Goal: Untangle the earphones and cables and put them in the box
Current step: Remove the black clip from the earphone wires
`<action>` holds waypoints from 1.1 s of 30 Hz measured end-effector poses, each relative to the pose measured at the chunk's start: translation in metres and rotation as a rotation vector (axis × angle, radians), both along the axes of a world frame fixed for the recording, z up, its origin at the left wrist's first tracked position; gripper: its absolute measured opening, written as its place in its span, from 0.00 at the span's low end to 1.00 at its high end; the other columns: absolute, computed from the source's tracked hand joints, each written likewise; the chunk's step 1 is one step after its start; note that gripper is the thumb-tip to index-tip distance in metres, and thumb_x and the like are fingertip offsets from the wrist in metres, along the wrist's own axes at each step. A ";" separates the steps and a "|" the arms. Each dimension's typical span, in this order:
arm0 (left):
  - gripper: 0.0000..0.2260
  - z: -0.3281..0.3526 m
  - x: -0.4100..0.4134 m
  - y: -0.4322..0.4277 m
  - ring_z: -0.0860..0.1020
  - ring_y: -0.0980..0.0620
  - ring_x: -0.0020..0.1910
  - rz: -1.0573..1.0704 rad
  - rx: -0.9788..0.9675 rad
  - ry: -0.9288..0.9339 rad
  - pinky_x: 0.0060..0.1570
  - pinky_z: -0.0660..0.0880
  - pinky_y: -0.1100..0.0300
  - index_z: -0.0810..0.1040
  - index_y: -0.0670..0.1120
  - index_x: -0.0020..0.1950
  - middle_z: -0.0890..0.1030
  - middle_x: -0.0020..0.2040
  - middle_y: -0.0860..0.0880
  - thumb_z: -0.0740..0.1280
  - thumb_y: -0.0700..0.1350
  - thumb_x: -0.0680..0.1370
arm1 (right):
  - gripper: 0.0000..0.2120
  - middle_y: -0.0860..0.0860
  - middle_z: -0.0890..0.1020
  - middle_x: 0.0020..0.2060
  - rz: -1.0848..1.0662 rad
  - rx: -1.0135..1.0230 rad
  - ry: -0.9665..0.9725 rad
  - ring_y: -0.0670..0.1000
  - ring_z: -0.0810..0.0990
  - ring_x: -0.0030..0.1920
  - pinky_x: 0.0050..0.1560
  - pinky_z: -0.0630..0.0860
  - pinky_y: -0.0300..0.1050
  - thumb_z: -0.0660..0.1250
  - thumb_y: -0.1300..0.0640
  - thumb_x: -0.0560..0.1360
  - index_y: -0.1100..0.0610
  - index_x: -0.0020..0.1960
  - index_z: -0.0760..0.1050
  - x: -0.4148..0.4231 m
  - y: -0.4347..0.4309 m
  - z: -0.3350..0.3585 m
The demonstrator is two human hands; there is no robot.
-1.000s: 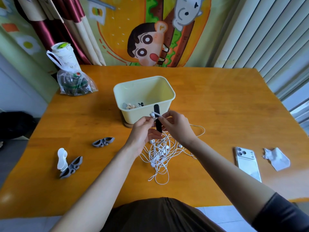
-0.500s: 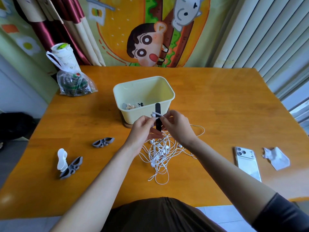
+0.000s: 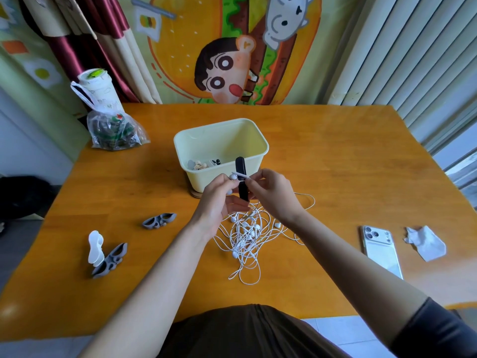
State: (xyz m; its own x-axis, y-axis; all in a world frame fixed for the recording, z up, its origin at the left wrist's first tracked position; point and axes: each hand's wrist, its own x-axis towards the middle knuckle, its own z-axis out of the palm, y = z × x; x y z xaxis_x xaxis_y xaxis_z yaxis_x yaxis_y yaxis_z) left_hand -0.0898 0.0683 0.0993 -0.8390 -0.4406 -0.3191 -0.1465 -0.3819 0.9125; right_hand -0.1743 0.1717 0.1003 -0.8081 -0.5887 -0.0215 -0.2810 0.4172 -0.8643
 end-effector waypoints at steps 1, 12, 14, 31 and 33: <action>0.09 0.000 0.000 0.000 0.78 0.50 0.27 0.008 0.003 0.003 0.31 0.78 0.60 0.71 0.42 0.41 0.80 0.38 0.42 0.59 0.38 0.81 | 0.05 0.51 0.83 0.36 -0.004 -0.001 0.001 0.49 0.83 0.39 0.45 0.80 0.47 0.64 0.57 0.77 0.57 0.44 0.75 0.001 -0.001 -0.001; 0.08 -0.004 -0.003 -0.004 0.80 0.50 0.33 0.006 -0.006 0.065 0.33 0.77 0.60 0.73 0.40 0.59 0.83 0.38 0.46 0.62 0.40 0.80 | 0.05 0.48 0.81 0.34 -0.014 -0.087 -0.028 0.44 0.82 0.35 0.42 0.81 0.42 0.64 0.57 0.78 0.55 0.43 0.72 -0.001 -0.002 0.006; 0.06 -0.006 -0.001 -0.003 0.80 0.51 0.35 -0.017 -0.030 0.077 0.34 0.77 0.62 0.76 0.42 0.56 0.83 0.40 0.47 0.63 0.39 0.80 | 0.05 0.51 0.82 0.36 -0.014 -0.064 -0.031 0.47 0.82 0.36 0.43 0.81 0.45 0.64 0.57 0.78 0.56 0.43 0.73 -0.002 -0.001 0.004; 0.06 -0.017 -0.003 -0.004 0.70 0.55 0.29 -0.007 -0.226 -0.050 0.27 0.68 0.65 0.79 0.47 0.53 0.78 0.34 0.50 0.68 0.45 0.78 | 0.04 0.45 0.78 0.40 0.021 -0.010 0.199 0.39 0.76 0.38 0.38 0.73 0.28 0.65 0.58 0.77 0.56 0.49 0.79 -0.004 0.002 0.005; 0.07 -0.018 -0.002 -0.004 0.70 0.55 0.30 -0.009 -0.226 -0.057 0.27 0.69 0.65 0.79 0.46 0.55 0.78 0.36 0.50 0.67 0.45 0.78 | 0.07 0.47 0.79 0.41 0.055 0.024 0.262 0.43 0.77 0.39 0.39 0.73 0.32 0.65 0.58 0.77 0.57 0.51 0.80 -0.005 0.003 0.005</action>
